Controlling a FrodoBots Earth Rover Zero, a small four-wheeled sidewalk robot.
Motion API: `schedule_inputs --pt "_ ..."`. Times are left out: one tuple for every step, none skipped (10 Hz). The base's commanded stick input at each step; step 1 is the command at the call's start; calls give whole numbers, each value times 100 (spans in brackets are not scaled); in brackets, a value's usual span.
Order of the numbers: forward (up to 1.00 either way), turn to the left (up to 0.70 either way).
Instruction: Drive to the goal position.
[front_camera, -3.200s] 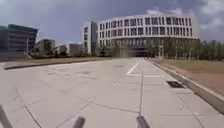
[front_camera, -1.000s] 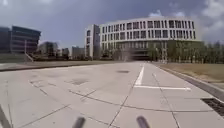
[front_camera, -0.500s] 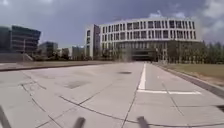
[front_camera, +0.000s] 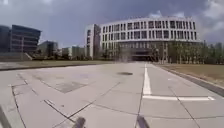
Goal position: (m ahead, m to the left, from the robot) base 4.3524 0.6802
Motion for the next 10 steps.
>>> schedule_inputs --pt "70 0" --pt "70 0" --pt "70 0" --pt "70 0" --pt "70 0" --pt "70 0" --pt "70 0" --pt "70 0" --pt "70 0" --pt "70 0"
